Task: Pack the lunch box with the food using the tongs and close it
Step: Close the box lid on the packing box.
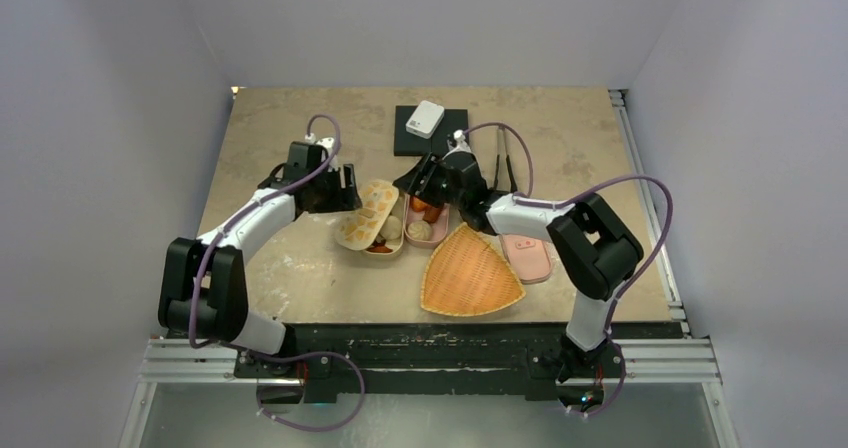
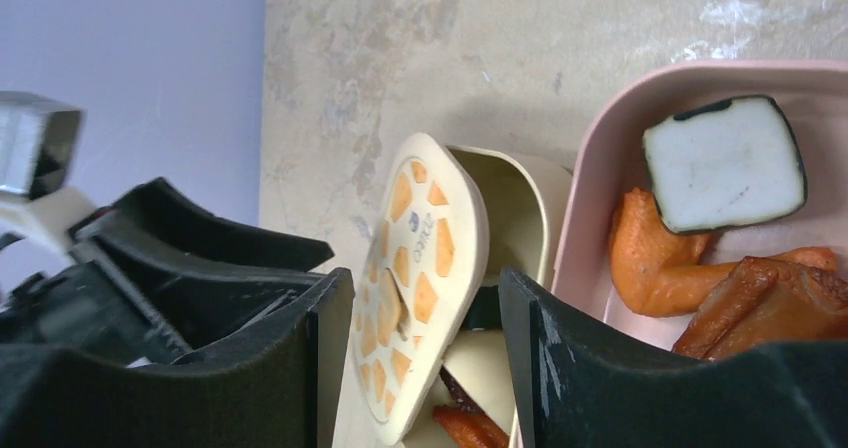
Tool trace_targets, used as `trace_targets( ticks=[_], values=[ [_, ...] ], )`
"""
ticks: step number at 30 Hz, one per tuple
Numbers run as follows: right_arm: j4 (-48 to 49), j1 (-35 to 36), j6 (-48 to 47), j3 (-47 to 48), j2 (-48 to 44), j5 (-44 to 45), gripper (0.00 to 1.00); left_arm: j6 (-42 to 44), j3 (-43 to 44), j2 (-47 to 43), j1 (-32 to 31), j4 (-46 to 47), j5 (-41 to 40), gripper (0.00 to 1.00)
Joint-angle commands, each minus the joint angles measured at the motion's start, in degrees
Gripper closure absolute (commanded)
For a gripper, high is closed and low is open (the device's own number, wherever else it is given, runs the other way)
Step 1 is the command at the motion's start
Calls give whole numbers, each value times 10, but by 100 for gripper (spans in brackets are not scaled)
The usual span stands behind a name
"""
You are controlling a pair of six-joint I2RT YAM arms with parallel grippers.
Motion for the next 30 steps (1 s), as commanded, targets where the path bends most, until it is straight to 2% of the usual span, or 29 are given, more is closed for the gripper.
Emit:
trace_targets(
  ticks=[1,6,14,19,30],
  values=[
    [-7,1,-43,20,-49,23,41,-2,2,9,26,14,78,33],
    [-11,1,-68,13,-73,18,40,6,-3,15,40,-1,67,31],
    [-20,1,-91,11,-105,16,39,9,-30,17,79,-5,122,29],
    [-24,0,-99,14,-112,18,39,6,-42,30,81,-5,174,29],
    [-35,2,-107,15,-121,27,39,-34,-80,-13,80,12,242,32]
  ],
)
